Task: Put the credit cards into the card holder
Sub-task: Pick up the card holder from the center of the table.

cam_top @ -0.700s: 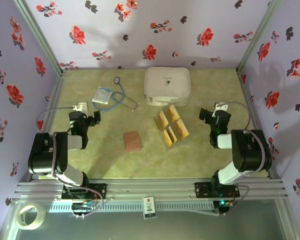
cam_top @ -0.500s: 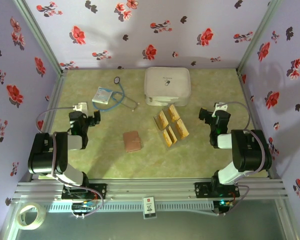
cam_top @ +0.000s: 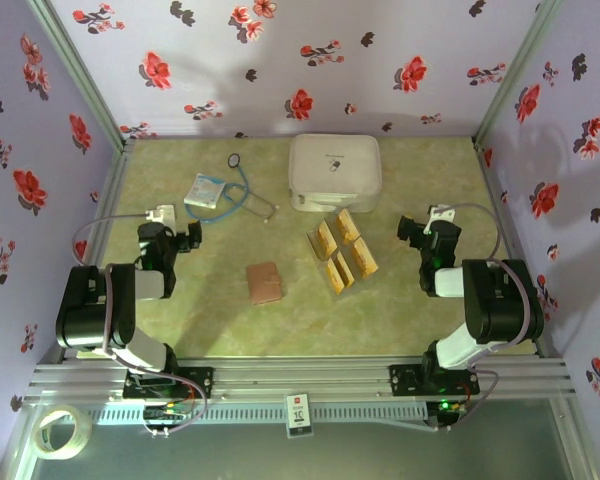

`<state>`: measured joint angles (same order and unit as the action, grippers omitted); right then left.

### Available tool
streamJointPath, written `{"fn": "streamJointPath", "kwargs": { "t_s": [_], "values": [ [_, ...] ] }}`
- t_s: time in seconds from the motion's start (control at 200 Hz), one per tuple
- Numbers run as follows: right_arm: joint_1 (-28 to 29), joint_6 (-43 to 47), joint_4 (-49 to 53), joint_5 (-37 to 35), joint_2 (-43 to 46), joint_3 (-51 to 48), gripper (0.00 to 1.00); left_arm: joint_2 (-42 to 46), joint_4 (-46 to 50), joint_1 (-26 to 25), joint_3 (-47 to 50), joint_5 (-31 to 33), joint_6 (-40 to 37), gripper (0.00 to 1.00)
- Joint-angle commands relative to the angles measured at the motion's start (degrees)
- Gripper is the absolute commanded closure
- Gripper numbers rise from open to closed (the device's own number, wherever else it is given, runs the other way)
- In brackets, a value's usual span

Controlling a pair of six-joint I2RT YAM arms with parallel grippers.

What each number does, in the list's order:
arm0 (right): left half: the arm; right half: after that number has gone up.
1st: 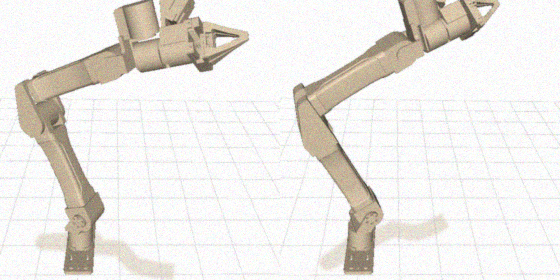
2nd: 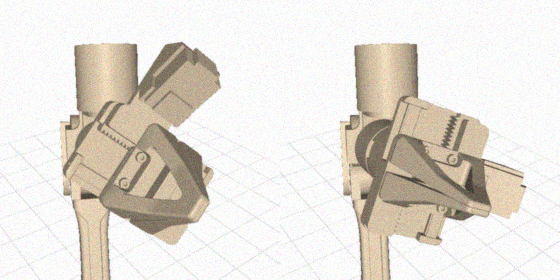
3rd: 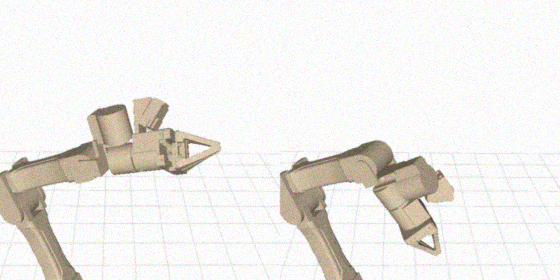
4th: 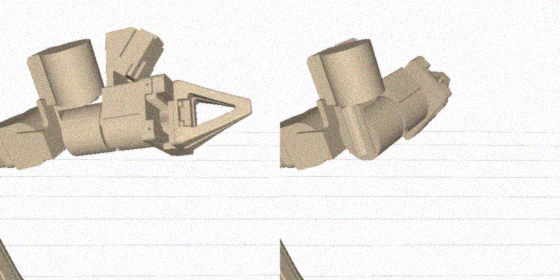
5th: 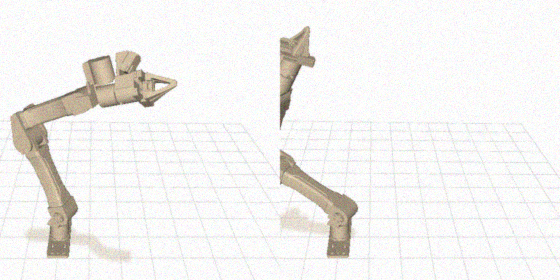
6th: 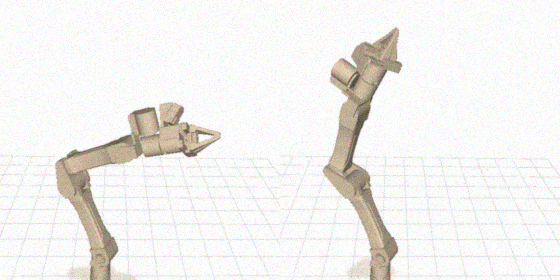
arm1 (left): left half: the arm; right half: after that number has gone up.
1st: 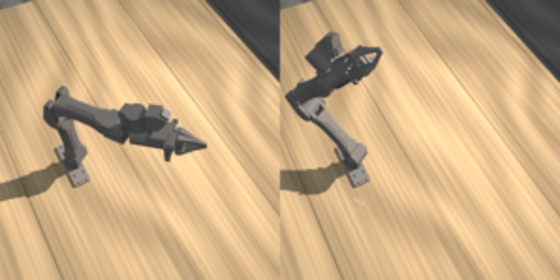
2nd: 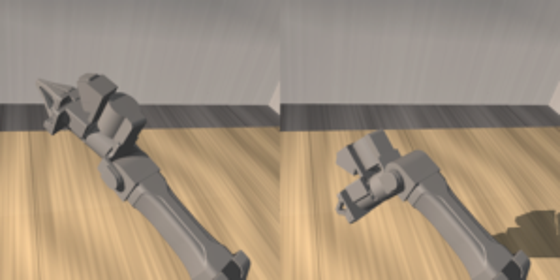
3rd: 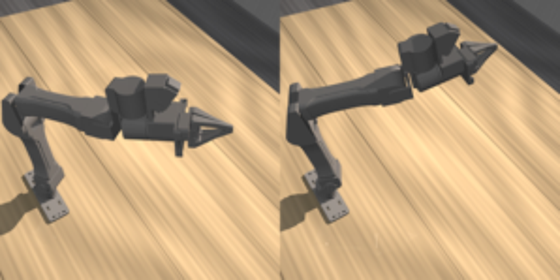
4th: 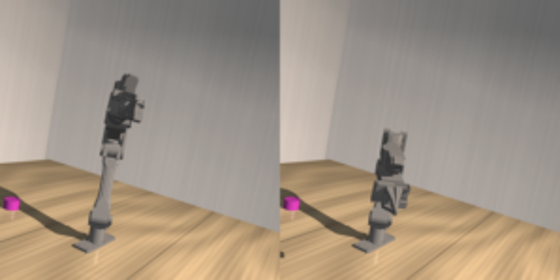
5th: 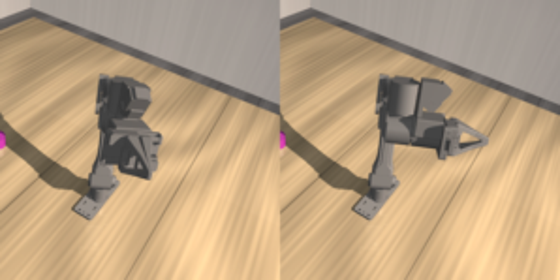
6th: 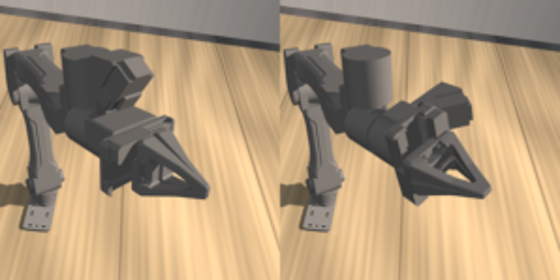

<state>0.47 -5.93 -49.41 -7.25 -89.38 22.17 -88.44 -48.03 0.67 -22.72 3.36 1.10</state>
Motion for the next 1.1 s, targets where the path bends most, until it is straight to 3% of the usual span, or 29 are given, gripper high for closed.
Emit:
{"fn": "streamJointPath", "kwargs": {
  "t_s": [0.0,0.51,0.755,0.96,1.09],
  "values": [
    [-0.4,1.0,-0.3,0.4,-0.2,0.7,0.01,0.1,-1.8,0.4,-0.3,-0.4,0.0,0.0],
    [-0.5,0.9,-0.4,0.6,-0.2,0.6,0.01,0.1,-1.8,0.5,-0.2,-0.3,0.0,0.0],
    [-0.4,0.9,-5.8,-0.6,2.0,-2.8,0.01,3.9,-2.7,0.4,1.7,1.0,0.4,0.0],
    [-0.3,-1.4,13.1,-4.4,13.0,2.1,0.01,12.0,9.3,0.4,-1.4,3.4,1.6,0.0],
    [-0.5,-11.1,26.3,-6.8,16.9,7.9,0.01,17.2,18.1,0.4,-4.9,4.0,5.6,0.0]
  ]
}}
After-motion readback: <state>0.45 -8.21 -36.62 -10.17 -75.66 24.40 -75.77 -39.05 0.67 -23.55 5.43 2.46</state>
